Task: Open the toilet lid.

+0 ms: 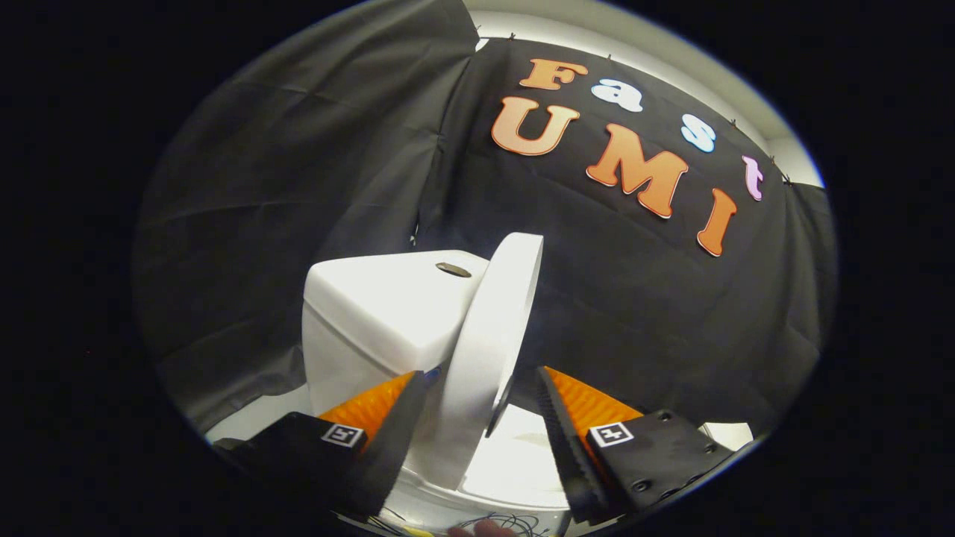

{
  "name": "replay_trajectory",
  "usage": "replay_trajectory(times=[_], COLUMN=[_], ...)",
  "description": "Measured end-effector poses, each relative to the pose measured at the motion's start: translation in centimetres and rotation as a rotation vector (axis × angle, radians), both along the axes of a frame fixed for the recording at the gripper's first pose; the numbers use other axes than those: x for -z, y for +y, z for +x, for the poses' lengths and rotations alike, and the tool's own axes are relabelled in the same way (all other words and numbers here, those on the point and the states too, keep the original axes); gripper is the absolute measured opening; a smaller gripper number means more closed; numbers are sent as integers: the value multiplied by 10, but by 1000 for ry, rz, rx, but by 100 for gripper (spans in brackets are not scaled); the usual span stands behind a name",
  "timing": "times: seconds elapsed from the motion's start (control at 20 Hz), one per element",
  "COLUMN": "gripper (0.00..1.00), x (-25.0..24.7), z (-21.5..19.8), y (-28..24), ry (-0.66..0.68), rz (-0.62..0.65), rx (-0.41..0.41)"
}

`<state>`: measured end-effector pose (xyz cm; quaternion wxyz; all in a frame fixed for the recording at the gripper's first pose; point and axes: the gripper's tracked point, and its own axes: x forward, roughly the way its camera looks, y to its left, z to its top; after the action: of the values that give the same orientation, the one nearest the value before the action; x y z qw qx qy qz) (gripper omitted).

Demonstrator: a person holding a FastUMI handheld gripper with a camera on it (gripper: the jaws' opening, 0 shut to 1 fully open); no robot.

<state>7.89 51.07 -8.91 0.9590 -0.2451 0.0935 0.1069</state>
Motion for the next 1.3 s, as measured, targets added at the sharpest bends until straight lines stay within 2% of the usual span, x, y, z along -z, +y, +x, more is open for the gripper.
replay_trajectory(times=[0.15,0.25,0.5,0.75,0.95,1.05,1.2,1.3], gripper=[98,98,98,98,98,98,98,97], x=[-14,-28,-74,-110,-139,-151,-147,-144], z=[-4,-5,-2,6,15,11,3,-2], y=[2,-1,-47,-114,-183,-205,-244,-278], ry=[-2,-9,-81,-93,-120,-135,-118,-124], rz=[70,111,139,219,237,290,350,359], rx=[-43,-71,-78,-53,12,-16,-29,-9])
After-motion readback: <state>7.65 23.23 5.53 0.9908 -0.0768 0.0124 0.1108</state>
